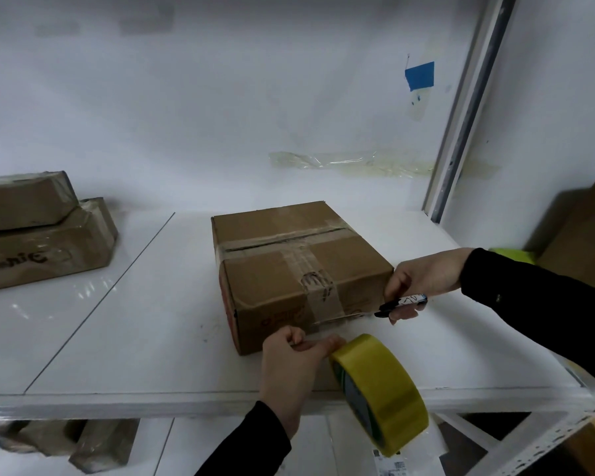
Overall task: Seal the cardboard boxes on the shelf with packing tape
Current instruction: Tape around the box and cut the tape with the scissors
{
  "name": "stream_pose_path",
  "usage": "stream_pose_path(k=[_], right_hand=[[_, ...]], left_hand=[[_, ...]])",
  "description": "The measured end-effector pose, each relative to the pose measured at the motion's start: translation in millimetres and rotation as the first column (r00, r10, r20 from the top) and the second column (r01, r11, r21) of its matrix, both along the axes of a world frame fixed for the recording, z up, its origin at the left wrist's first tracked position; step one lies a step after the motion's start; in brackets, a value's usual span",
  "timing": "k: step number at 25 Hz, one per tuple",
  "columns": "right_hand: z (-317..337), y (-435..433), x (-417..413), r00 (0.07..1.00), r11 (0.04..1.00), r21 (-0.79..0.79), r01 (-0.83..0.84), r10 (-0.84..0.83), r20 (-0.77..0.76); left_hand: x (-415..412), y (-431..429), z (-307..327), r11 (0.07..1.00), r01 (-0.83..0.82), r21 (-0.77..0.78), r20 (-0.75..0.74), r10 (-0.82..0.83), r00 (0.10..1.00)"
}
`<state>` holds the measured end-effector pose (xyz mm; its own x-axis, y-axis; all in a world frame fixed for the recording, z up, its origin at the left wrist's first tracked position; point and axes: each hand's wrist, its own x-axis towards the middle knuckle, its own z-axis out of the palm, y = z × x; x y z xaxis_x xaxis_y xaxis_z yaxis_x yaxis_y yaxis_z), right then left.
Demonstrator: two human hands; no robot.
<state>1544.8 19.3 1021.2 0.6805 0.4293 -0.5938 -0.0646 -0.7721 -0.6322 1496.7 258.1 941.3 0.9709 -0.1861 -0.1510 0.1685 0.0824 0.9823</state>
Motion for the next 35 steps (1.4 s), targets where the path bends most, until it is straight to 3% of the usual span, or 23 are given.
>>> stream_pose_path(k=[8, 12, 15, 17, 20, 22, 24, 26, 28, 31, 32, 34, 35], right_hand=[[4, 0, -6, 0.998, 0.996, 0.082, 0.037, -0.033, -0.050], [3, -1, -13, 0.979, 0.997, -0.063, 0.052, -0.064, -0.195], [9, -11, -20, 0.959, 0.994, -0.064, 0.088, -0.102, -0.264], [16, -23, -25, 0.975, 0.969, -0.239, 0.057, -0.106, -0.198], [17, -40, -37, 0.995, 0.794, -0.608, 0.018, -0.072, -0.064], [11, -57, -48, 0.990, 0.786, -0.602, 0.143, -0.105, 0.098], [-2, -71, -59, 0.888, 0.800, -0.414, 0.435, -0.304, 0.345], [-26, -73, -64, 0.698, 0.695, -0.272, 0.665, -0.449, 0.557], [-54, -71, -61, 0.565, 0.562, -0.256, 0.787, -0.488, 0.666], [-76, -65, -56, 0.606, 0.458, -0.416, 0.785, -0.430, 0.670], [-74, -61, -58, 0.569, 0.436, -0.401, 0.806, -0.384, 0.727], [-62, -38, -66, 0.359, 0.524, -0.099, 0.846, -0.423, 0.832], [-53, -18, -74, 0.297, 0.584, 0.132, 0.801, -0.579, 0.759]], left_hand=[[-2, 1, 6, 1.000, -0.001, 0.027, -0.016, 0.001, 1.000], [-8, 0, 14, 0.999, -0.003, 0.048, -0.029, 0.004, 1.000], [-15, 1, 22, 0.998, 0.041, 0.040, -0.051, -0.039, 0.998], [-20, 0, 25, 0.996, 0.080, 0.031, -0.073, -0.078, 0.994], [-27, -2, 26, 0.993, 0.119, 0.024, -0.104, -0.116, 0.988], [-29, -4, 26, 0.991, 0.130, 0.014, -0.111, -0.128, 0.986], [-30, -7, 29, 0.992, 0.127, 0.012, -0.106, -0.125, 0.986], [-30, -10, 31, 0.991, 0.131, 0.026, -0.088, -0.129, 0.988], [-29, -13, 33, 0.987, 0.159, 0.022, -0.070, -0.157, 0.985], [-23, -15, 32, 0.982, 0.188, -0.021, -0.048, -0.189, 0.981], [-21, -16, 31, 0.981, 0.193, -0.026, -0.036, -0.194, 0.980], [-17, -18, 30, 0.980, 0.199, -0.014, -0.003, -0.199, 0.980], [-15, -20, 29, 0.980, 0.200, -0.004, 0.010, -0.200, 0.980]])
